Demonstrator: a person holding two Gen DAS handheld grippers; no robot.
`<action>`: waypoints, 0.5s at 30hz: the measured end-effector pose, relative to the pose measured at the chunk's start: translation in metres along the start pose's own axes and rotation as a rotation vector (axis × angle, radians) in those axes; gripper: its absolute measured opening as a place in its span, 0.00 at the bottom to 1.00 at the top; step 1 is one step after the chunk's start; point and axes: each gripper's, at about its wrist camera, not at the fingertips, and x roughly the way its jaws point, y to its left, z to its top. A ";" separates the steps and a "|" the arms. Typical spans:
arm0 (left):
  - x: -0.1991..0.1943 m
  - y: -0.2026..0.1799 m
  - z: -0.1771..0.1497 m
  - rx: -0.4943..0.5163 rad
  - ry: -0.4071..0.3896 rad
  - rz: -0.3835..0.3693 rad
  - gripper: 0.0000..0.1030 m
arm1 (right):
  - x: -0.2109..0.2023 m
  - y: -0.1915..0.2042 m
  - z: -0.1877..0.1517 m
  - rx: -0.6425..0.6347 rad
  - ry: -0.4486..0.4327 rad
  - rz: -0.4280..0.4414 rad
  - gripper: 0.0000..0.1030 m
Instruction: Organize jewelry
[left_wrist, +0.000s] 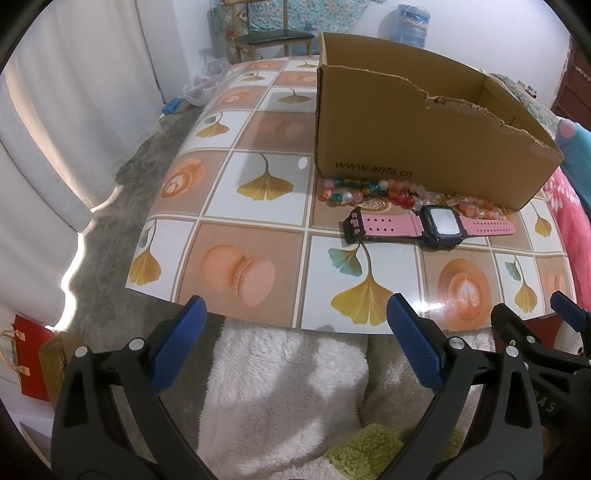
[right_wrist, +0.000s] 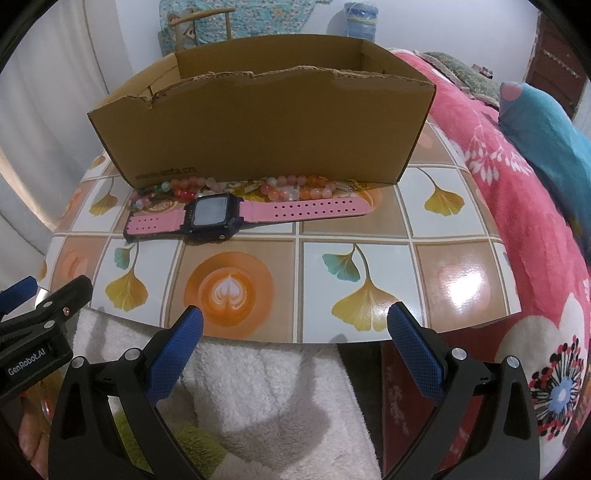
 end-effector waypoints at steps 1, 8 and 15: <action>0.000 0.000 0.000 0.000 0.001 0.000 0.92 | 0.000 -0.001 0.000 0.002 0.001 -0.001 0.94; 0.002 0.000 0.002 0.000 0.002 0.005 0.92 | 0.003 -0.002 0.002 0.002 0.011 -0.006 0.94; 0.005 -0.002 0.007 -0.001 0.006 0.010 0.92 | 0.004 -0.003 0.008 -0.007 0.013 -0.012 0.94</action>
